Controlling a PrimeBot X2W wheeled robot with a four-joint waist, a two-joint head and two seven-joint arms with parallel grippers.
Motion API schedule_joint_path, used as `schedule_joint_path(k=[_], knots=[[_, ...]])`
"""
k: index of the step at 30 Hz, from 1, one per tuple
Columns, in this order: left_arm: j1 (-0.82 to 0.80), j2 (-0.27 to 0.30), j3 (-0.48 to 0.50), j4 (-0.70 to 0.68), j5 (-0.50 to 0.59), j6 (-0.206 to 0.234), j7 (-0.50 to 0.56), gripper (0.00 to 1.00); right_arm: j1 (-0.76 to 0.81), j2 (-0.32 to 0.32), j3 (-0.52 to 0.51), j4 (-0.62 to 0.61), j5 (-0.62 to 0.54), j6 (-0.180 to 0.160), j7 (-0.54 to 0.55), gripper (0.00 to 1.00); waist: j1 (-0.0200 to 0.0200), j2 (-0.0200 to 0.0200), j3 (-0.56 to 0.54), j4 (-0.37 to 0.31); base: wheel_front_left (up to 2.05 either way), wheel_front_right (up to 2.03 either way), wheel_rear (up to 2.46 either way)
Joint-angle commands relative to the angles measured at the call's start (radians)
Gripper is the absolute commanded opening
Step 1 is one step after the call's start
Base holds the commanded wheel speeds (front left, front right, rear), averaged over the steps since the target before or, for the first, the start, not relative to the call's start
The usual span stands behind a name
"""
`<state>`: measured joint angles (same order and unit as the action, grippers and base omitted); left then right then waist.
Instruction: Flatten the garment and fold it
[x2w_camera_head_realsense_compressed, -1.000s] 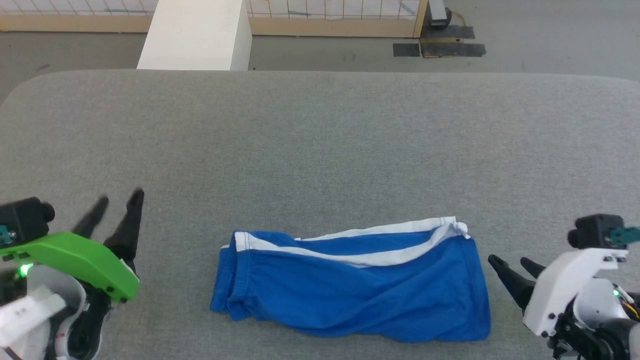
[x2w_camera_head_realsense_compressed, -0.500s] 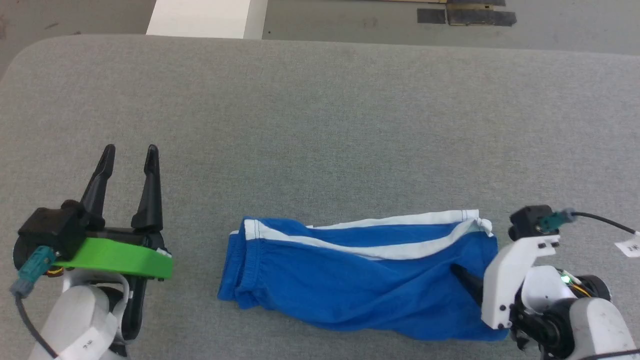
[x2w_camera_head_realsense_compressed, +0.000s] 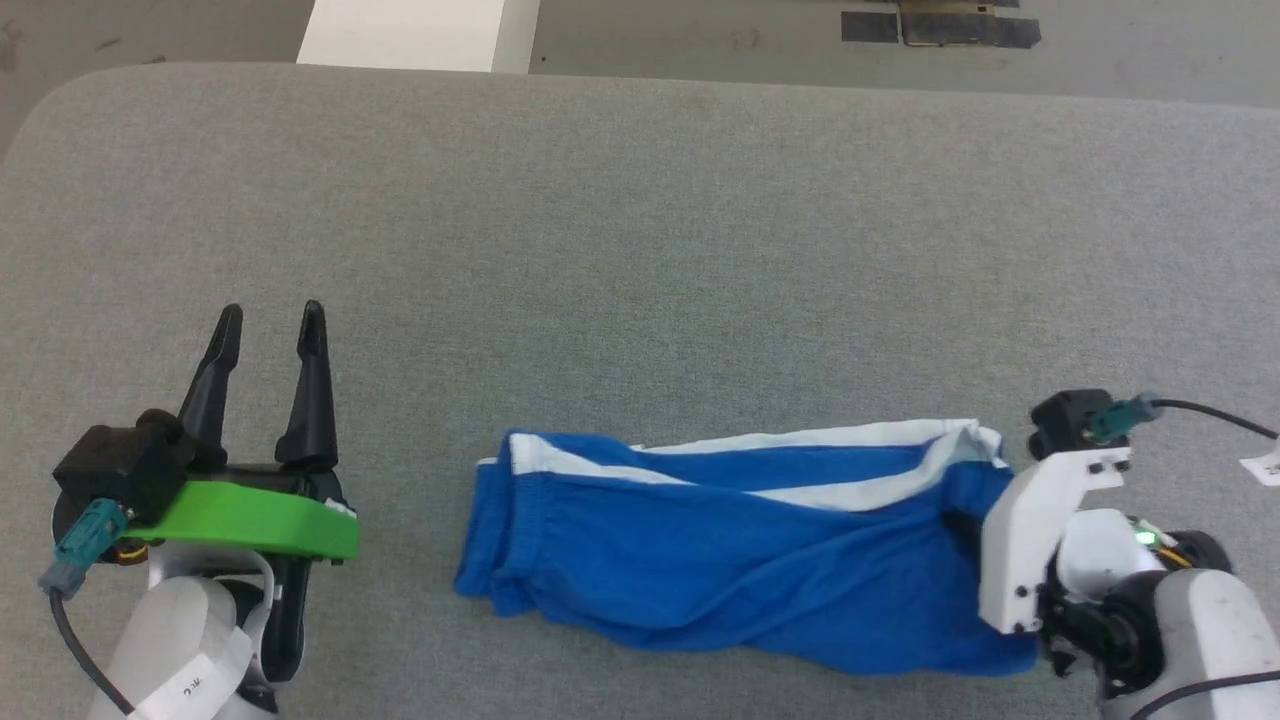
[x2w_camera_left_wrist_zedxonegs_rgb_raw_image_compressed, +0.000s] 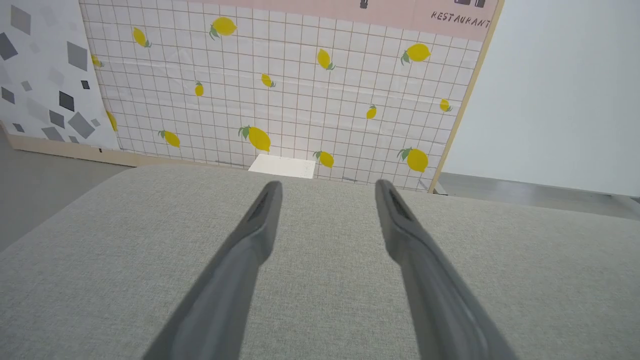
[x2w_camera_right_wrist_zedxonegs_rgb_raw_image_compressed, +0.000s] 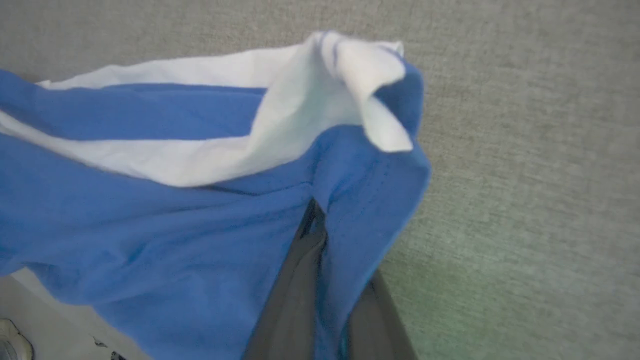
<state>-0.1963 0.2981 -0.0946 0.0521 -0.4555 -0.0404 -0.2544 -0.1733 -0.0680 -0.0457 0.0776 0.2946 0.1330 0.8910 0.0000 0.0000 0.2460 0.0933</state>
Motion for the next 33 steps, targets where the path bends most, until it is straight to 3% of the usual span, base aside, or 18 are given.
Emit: schedule_joint_path(k=[1,10,13,18,25,29,33], knots=[[0.002,-0.009,0.006,0.000,0.012,-0.006,-0.007,1.00,0.003,-0.024,-0.033,0.009,-0.019,-0.002,0.012,0.00,0.0000,0.0000,-0.004,-0.005,0.00,0.00,0.00],[0.009,-0.023,0.022,0.010,0.025,-0.023,-0.007,1.00,-0.012,-0.113,-0.285,0.031,-0.123,-0.002,0.047,0.00,0.0000,0.0000,-0.008,-0.023,0.00,0.00,0.00],[0.013,-0.025,0.025,0.016,0.027,-0.023,-0.007,1.00,-0.028,-0.123,-0.306,0.045,-0.164,-0.002,0.053,0.00,0.0000,0.0000,-0.017,-0.033,0.00,0.00,0.00],[0.022,-0.032,0.026,0.025,0.026,-0.021,-0.007,1.00,-0.033,-0.155,-0.235,-0.015,-0.197,-0.002,0.102,0.00,0.0000,0.0000,-0.035,-0.041,0.00,0.00,0.00],[0.037,-0.042,0.023,0.028,0.017,-0.018,-0.007,1.00,0.002,-0.191,-0.067,-0.264,-0.093,-0.002,0.280,0.00,0.0000,0.0000,-0.060,-0.042,0.00,0.00,0.00],[0.042,-0.046,0.020,0.026,0.014,-0.017,-0.007,1.00,0.017,-0.157,-0.009,-0.366,-0.035,-0.002,0.338,0.00,0.0000,0.0000,-0.063,-0.037,0.00,0.00,0.00],[0.043,-0.048,0.015,0.028,0.011,-0.018,-0.007,1.00,0.020,-0.083,0.038,-0.394,-0.005,-0.002,0.327,0.00,0.0000,0.0000,-0.061,-0.030,0.00,0.00,0.00]])
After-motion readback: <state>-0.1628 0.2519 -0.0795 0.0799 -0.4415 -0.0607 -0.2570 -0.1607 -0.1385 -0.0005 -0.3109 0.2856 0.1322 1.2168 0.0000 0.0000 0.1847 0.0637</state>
